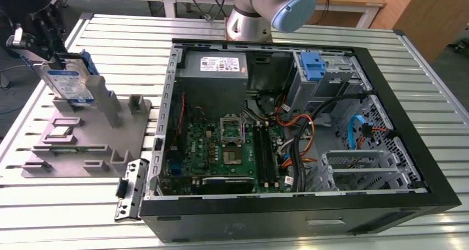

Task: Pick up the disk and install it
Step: 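Pick up the disk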

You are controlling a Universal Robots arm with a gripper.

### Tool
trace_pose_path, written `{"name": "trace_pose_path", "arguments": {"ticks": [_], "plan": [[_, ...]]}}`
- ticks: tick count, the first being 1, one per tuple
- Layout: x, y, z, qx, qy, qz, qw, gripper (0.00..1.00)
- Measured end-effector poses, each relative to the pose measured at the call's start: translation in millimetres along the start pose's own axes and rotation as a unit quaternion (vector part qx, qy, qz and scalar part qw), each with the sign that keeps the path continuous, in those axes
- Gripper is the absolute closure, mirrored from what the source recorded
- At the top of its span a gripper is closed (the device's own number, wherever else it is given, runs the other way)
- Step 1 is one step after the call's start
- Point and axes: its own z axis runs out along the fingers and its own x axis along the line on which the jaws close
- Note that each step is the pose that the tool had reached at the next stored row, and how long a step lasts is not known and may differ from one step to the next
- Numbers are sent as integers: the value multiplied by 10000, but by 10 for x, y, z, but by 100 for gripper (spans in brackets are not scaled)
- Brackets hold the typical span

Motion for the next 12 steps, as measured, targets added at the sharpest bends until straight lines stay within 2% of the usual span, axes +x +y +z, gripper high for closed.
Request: {"name": "trace_pose_path", "arguments": {"ticks": [2,9,12], "plan": [[-2,2,-44,1,0,0,10000,65],[-14,18,-305,2,-1,0,10000,65],[-18,23,-381,2,-1,0,10000,65]]}}
